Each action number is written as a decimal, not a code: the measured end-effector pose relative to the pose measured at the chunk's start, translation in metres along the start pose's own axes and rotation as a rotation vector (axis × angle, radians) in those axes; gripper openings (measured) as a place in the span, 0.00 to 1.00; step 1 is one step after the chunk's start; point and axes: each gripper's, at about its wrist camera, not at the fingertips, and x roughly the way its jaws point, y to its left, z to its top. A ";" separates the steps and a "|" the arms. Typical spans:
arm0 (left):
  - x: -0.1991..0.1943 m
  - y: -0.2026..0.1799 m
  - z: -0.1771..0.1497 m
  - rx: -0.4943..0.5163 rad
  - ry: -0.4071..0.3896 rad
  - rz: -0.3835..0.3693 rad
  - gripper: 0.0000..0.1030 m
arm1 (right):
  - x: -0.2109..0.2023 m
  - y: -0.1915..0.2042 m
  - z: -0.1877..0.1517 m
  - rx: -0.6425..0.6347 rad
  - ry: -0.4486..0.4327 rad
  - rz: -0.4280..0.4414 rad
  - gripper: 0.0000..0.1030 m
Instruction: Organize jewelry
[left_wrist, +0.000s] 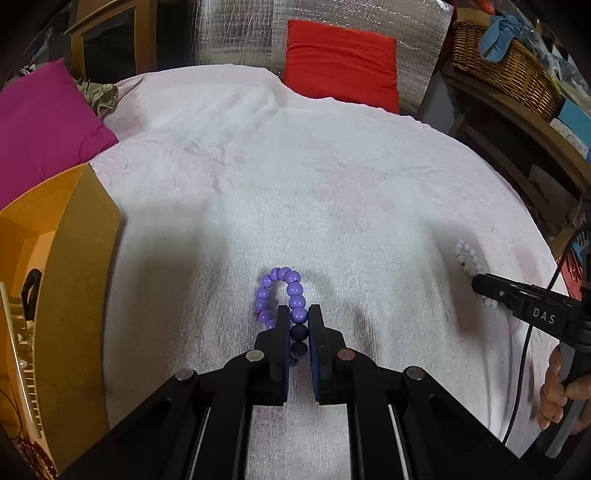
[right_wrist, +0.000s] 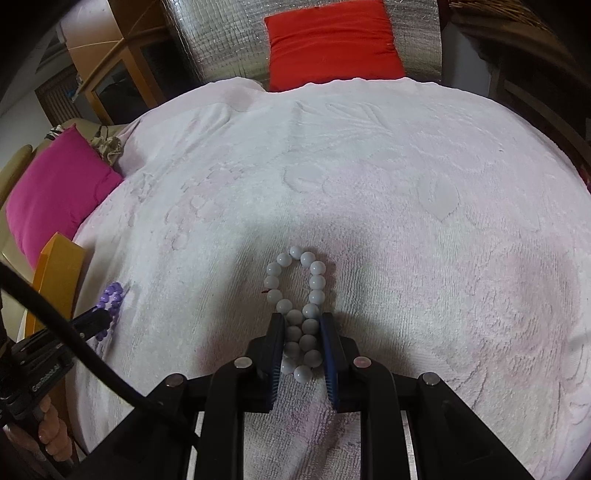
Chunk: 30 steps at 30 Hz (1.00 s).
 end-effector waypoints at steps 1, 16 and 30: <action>-0.002 0.000 -0.001 0.004 -0.004 -0.002 0.09 | 0.000 0.000 0.000 0.001 -0.001 -0.002 0.20; -0.024 -0.007 -0.001 0.062 -0.065 0.041 0.09 | -0.008 0.006 0.001 0.026 -0.029 -0.001 0.13; -0.044 -0.005 -0.001 0.045 -0.114 -0.006 0.09 | -0.041 0.006 0.004 0.051 -0.100 0.109 0.11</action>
